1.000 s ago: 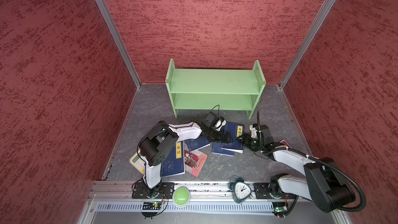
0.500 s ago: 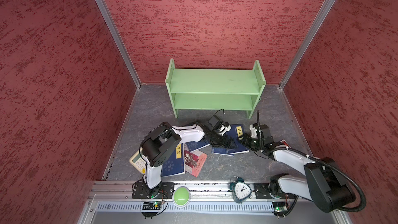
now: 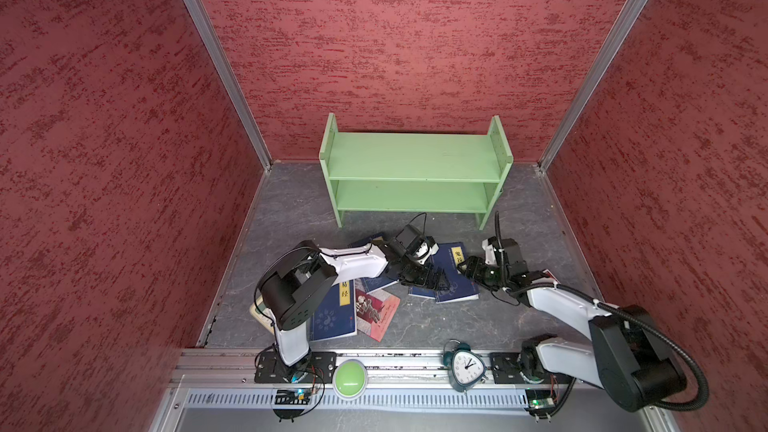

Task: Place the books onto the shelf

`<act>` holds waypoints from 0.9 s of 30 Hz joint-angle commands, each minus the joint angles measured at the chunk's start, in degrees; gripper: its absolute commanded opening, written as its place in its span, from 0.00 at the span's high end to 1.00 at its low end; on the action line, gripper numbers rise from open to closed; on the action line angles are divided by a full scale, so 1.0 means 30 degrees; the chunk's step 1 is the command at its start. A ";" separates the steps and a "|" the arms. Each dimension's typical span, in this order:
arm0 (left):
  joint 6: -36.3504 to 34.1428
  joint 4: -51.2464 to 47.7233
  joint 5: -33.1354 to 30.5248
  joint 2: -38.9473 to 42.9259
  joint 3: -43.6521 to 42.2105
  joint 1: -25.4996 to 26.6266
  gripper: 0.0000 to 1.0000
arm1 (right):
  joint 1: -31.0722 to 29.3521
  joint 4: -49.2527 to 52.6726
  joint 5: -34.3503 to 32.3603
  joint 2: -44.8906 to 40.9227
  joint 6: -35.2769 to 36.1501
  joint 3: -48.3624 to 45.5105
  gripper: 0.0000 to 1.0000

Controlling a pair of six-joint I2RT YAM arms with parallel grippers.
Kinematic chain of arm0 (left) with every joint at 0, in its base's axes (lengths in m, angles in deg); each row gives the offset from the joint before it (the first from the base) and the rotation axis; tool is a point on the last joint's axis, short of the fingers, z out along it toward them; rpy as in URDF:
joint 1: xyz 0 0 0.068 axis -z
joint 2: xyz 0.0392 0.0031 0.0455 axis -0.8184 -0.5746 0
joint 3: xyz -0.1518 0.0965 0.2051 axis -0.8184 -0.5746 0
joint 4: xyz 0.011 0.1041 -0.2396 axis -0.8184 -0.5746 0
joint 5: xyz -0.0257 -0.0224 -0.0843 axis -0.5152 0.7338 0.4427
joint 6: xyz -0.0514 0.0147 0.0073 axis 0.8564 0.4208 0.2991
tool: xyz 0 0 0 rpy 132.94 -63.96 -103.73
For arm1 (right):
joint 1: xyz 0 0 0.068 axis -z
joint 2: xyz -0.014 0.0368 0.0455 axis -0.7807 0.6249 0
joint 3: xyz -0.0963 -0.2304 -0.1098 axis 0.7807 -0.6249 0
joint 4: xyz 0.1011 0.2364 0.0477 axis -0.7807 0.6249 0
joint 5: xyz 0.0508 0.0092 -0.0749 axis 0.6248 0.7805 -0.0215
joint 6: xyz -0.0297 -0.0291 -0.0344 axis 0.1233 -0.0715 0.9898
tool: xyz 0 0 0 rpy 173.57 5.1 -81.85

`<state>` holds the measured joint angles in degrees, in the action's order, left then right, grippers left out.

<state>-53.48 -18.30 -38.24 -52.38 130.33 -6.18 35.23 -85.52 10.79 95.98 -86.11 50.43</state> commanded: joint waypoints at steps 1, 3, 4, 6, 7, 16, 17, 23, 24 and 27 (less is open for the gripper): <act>0.0338 -0.0131 -0.0229 -0.0910 0.0756 -0.0049 0.01 | -0.0171 0.0140 -0.0328 0.0647 0.0725 -0.0017 0.34; 0.0464 -0.0023 -0.0202 -0.1212 0.0936 -0.0093 0.01 | -0.0170 -0.0359 0.0099 0.0850 0.0838 -0.0052 0.35; 0.0580 0.0128 -0.0210 -0.1237 0.0957 -0.0150 0.01 | -0.0157 -0.0461 0.0275 0.0926 0.0921 -0.0051 0.36; 0.0840 0.0185 -0.0210 -0.1398 0.1014 -0.0323 0.01 | -0.0165 -0.0907 0.0839 0.0942 0.0988 -0.0135 0.37; 0.0910 0.0154 -0.0182 -0.1459 0.1046 -0.0436 0.01 | -0.0170 -0.1204 0.1202 0.0895 0.1041 -0.0244 0.38; 0.2378 0.0782 -0.0509 -0.1507 0.0269 -0.0957 0.01 | -0.0194 -0.1519 0.2401 0.0305 0.0931 -0.0658 0.42; 0.2709 0.1041 -0.0391 -0.1535 0.0147 -0.0983 0.01 | -0.0200 -0.1485 0.2472 0.0183 0.0938 -0.0722 0.42; 0.3817 0.3095 0.1612 -0.1919 -0.0623 -0.1075 0.01 | -0.0243 -0.1521 0.2913 -0.0201 0.0734 -0.1035 0.43; 0.3898 0.3375 0.1833 -0.1962 -0.0710 -0.1102 0.01 | -0.0259 -0.1614 0.3055 -0.0193 0.0676 -0.1075 0.43; 0.4484 0.4645 0.2782 -0.2028 -0.1146 -0.1276 0.01 | -0.0268 -0.1773 0.3350 0.0048 0.0558 -0.1063 0.44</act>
<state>-41.94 -7.94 -32.78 -55.22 129.02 -10.20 35.23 -89.85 17.85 96.09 -83.84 47.80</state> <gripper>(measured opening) 0.994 0.567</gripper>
